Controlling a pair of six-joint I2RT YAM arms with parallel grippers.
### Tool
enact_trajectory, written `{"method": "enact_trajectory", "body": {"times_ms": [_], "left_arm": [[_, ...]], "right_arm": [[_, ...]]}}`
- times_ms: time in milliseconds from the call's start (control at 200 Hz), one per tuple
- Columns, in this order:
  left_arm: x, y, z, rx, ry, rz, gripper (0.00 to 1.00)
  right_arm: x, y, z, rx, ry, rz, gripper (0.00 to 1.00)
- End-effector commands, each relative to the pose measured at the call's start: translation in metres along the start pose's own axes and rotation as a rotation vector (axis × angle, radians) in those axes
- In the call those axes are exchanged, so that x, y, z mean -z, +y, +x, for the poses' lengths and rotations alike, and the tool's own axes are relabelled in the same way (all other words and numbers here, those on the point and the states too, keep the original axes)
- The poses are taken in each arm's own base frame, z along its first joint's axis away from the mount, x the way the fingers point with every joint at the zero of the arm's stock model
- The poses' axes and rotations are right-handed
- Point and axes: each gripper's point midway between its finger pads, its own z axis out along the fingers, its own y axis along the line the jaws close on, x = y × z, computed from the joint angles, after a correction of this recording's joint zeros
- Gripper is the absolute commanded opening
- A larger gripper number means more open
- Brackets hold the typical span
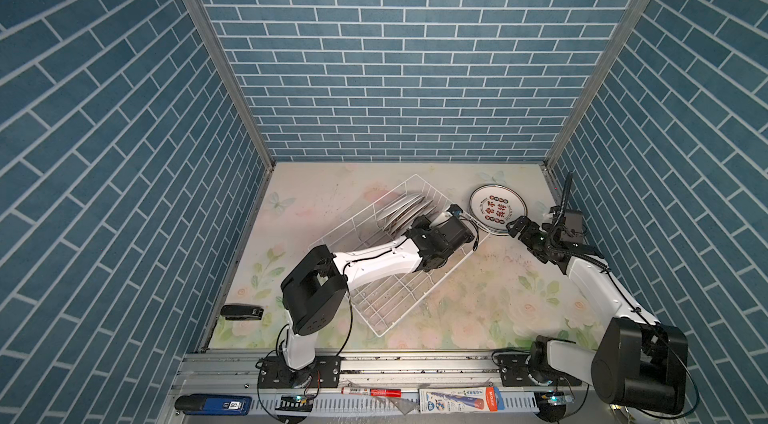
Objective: Unload the plates from the dish rack
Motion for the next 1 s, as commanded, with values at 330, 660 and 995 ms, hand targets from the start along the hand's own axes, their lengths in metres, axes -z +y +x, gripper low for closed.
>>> {"method": "enact_trajectory", "body": {"times_ms": [330,660,995], "left_arm": [[0.012,-0.002,-0.006,-0.013,-0.015,-0.001,0.51],[0.001,-0.010,-0.001,-0.035,0.013,0.008,0.49],[-0.019,-0.007,0.008,-0.031,0.062,0.023,0.46]], "right_arm": [[0.001,0.000,0.002,0.039,-0.002,-0.015,0.99],[0.000,-0.001,0.003,0.037,0.002,-0.011,0.99],[0.000,-0.001,0.004,0.037,0.003,-0.013,0.99]]}}
